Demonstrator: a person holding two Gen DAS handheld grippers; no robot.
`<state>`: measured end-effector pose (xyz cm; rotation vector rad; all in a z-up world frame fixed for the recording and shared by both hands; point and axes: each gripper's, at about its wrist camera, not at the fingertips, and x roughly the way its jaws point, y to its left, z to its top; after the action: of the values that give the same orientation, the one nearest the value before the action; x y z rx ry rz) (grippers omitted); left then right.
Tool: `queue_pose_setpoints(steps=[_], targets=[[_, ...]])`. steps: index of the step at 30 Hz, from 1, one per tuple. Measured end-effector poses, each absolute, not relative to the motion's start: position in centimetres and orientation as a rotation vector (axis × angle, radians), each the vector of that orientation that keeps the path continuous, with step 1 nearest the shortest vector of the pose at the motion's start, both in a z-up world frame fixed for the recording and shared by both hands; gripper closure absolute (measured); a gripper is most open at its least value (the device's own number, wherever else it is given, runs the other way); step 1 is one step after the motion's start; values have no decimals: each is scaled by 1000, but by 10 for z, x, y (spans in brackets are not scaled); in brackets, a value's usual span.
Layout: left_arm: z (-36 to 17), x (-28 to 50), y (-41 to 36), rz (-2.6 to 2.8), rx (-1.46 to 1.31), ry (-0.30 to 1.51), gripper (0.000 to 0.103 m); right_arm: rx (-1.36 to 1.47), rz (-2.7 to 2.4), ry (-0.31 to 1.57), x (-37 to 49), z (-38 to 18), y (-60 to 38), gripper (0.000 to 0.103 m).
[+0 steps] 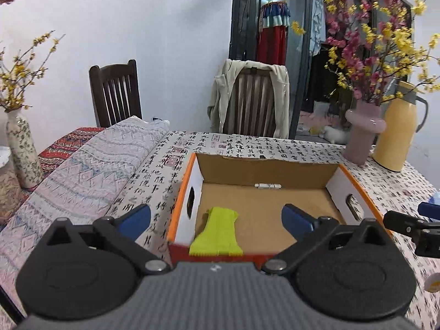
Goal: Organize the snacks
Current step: 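Lower the green bar and white sachet into the cardboard box and open both tools, then grasp the red-orange chip bag with the right tool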
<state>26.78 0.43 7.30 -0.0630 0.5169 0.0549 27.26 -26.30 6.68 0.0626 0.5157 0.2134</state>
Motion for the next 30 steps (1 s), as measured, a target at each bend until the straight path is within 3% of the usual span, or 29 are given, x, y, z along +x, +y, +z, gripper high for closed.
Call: queue_pose_setpoints(steps=[18,30], targets=[[21,129,35,36,-145,506,0,79,144,447,116,28,-262,0],[-4,77,46,50,-152,510,0,68,184,512,57,-4,-245,0]])
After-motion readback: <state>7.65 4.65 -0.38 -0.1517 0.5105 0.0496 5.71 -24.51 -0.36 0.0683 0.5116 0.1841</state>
